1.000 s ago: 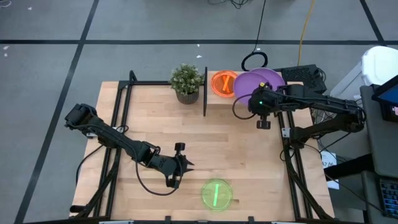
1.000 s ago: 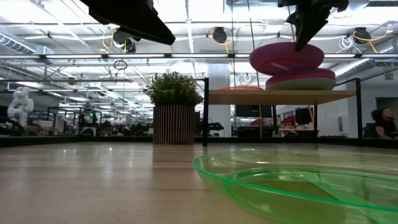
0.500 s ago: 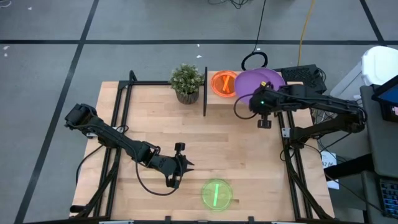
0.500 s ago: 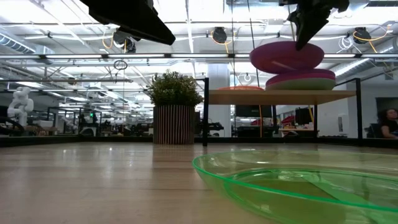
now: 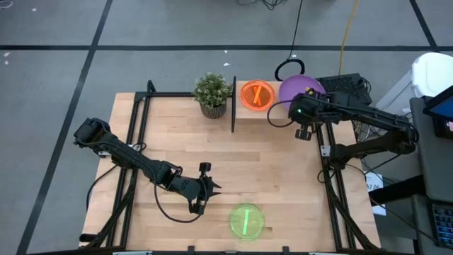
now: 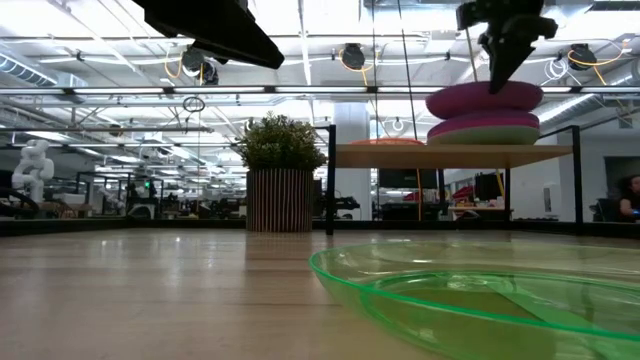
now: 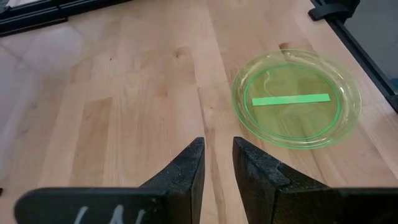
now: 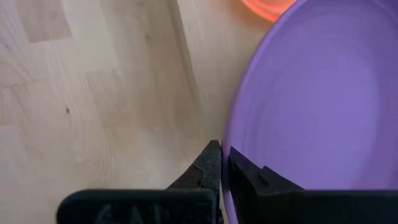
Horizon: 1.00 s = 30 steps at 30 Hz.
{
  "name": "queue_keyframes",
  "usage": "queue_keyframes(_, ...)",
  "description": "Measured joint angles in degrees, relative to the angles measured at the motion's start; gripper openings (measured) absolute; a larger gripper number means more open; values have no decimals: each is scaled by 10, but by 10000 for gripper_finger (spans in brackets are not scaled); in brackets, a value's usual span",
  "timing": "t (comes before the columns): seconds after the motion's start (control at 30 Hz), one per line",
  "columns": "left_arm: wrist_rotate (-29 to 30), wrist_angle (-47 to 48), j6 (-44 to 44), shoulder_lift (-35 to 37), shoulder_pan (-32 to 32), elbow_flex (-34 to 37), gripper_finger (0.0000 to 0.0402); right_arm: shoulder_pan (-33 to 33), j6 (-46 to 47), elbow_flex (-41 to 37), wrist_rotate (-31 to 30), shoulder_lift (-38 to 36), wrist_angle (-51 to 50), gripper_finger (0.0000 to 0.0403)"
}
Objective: Place and stack plates onto a shelf
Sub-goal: Stack the purple plate on top of the purple plate on the shelf
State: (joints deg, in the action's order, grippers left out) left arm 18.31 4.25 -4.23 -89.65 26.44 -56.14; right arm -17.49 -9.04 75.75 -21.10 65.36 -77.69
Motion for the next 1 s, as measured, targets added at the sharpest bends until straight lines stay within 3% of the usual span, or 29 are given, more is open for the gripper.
queue_keyframes(0.4, 0, 0, 0, 0, 0, 0, 90, -32, -22, -59, -1, -1, 38, 4)
queue_keyframes(1.0, 0, -7, 5, 0, -1, 0, 90, -42, -76, -61, -30, -1, 94, 4)
